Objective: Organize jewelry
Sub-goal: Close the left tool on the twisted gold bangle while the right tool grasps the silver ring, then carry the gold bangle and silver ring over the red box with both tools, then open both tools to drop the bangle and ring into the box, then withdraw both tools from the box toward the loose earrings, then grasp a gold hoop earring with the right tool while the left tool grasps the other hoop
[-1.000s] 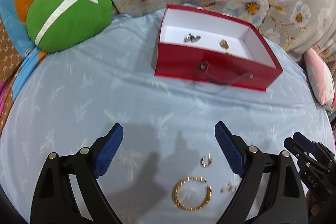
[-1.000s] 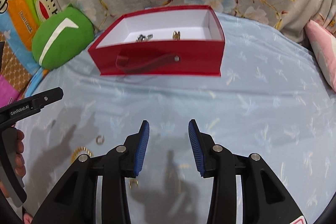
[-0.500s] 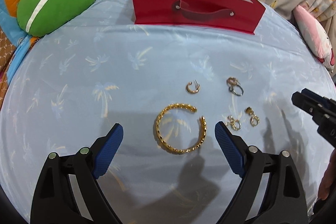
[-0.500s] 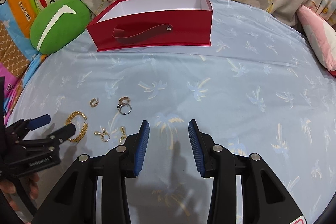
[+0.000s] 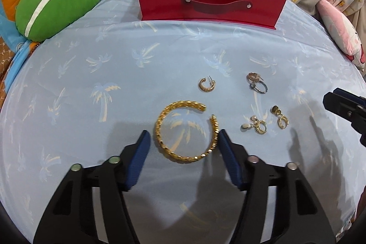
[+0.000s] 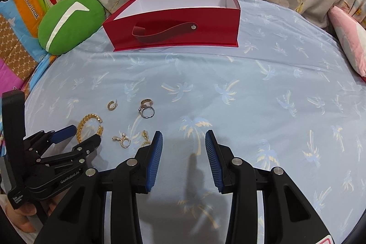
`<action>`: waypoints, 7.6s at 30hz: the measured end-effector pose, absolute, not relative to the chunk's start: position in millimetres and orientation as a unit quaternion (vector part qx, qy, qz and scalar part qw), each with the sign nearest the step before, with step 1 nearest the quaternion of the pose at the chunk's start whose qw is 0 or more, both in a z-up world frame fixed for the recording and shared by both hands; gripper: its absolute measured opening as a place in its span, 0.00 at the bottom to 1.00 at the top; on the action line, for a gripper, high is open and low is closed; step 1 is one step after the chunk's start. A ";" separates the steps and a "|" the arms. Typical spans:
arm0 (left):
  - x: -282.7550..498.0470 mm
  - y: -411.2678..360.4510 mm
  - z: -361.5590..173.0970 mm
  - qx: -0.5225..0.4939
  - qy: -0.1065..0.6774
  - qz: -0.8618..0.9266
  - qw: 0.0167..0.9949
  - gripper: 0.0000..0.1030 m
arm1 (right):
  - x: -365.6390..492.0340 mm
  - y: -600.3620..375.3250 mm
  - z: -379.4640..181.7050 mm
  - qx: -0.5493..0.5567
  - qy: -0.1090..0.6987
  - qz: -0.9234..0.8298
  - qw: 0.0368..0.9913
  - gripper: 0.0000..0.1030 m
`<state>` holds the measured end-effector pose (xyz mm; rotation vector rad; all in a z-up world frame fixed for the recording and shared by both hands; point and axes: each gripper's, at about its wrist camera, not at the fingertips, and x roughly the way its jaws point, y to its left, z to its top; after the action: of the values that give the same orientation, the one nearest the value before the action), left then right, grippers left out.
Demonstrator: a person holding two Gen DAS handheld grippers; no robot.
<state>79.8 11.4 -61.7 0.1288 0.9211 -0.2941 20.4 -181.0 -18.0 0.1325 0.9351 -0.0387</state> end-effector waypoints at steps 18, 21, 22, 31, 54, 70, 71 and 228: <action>72.1 28.6 -45.7 0.026 0.444 -0.158 0.882 0.51 | 66.7 -147.4 -44.9 0.069 0.476 0.033 0.876 0.36; 73.8 33.9 -45.3 0.021 0.446 -0.153 0.881 0.51 | 78.1 -142.1 -51.2 0.065 0.481 0.036 0.874 0.35; 74.5 35.8 -45.6 0.019 0.448 -0.152 0.881 0.51 | 81.3 -141.0 -53.2 0.063 0.482 0.035 0.873 0.35; 78.9 39.3 -47.2 0.019 0.449 -0.145 0.882 0.51 | 94.0 -135.5 -61.9 0.046 0.477 0.038 0.877 0.25; 71.8 30.7 -25.0 0.012 0.432 -0.164 0.887 0.51 | 55.5 -151.3 -25.8 0.075 0.441 0.051 0.893 0.20; 128.1 8.5 71.1 -0.001 0.340 -0.186 0.922 0.51 | 98.7 -179.3 67.9 0.065 0.345 0.038 0.936 0.20; 136.3 7.1 76.7 -0.002 0.334 -0.186 0.924 0.51 | 106.7 -181.5 73.3 0.061 0.338 0.035 0.939 0.20; 121.9 -21.8 -52.8 0.037 0.454 -0.215 0.864 0.15 | 72.3 -203.2 -45.7 0.086 0.462 -0.016 0.882 0.16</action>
<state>121.9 -21.8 -52.8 0.0767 0.9517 -0.4510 72.3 -203.2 -45.7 0.1785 0.9627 -0.0324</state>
